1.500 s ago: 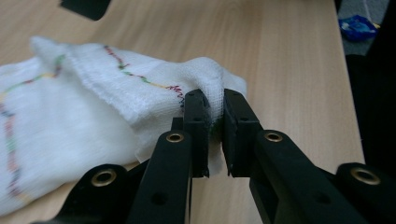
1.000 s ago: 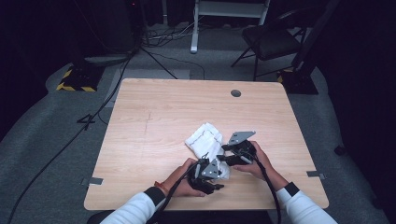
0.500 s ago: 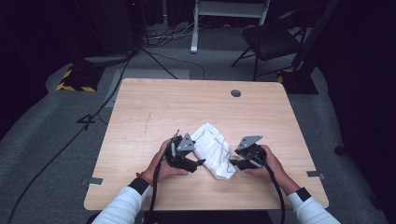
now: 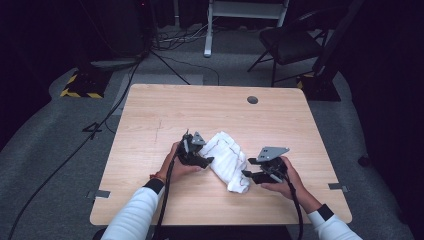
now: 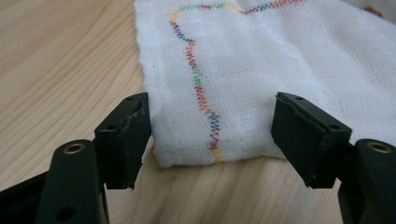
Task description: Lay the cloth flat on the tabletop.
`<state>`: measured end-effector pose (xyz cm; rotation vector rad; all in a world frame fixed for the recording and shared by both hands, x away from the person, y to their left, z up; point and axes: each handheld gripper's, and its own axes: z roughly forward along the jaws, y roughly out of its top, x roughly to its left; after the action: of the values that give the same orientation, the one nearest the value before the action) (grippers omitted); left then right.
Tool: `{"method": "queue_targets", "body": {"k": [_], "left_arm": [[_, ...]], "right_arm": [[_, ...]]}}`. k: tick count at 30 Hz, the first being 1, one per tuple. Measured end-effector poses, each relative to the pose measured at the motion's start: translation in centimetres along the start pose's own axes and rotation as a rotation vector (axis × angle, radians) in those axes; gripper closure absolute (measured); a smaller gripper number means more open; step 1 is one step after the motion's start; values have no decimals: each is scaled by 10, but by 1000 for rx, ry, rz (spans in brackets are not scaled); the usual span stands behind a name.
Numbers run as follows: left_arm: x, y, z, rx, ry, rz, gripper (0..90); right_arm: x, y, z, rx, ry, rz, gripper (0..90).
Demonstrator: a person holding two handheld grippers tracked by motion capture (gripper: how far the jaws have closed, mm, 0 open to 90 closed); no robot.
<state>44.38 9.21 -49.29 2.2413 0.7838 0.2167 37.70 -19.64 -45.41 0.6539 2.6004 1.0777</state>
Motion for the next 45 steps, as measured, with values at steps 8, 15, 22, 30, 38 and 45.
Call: {"method": "queue_targets", "body": {"k": [8,15,22,30,38,45], "left_arm": [[-4,1,-7,26,-45,77,630],[-9,-3,-21,21,-42,135,776],[-17,-11,-47,-25,-63,166,857],[-26,-23,-54,-14,-48,170,719],[-7,-14,-41,-38,6,49,424],[-18,6,-30,-69,-6,88,292]], "right_arm": [[24,-7,12,71,39,-39,518],[16,-19,-3,67,-17,-24,826],[-11,-38,-27,28,-101,103,844],[-43,-56,-36,62,-268,264,628],[-37,-44,-38,22,-280,211,568],[-41,-43,-46,-17,-299,232,542]]}}
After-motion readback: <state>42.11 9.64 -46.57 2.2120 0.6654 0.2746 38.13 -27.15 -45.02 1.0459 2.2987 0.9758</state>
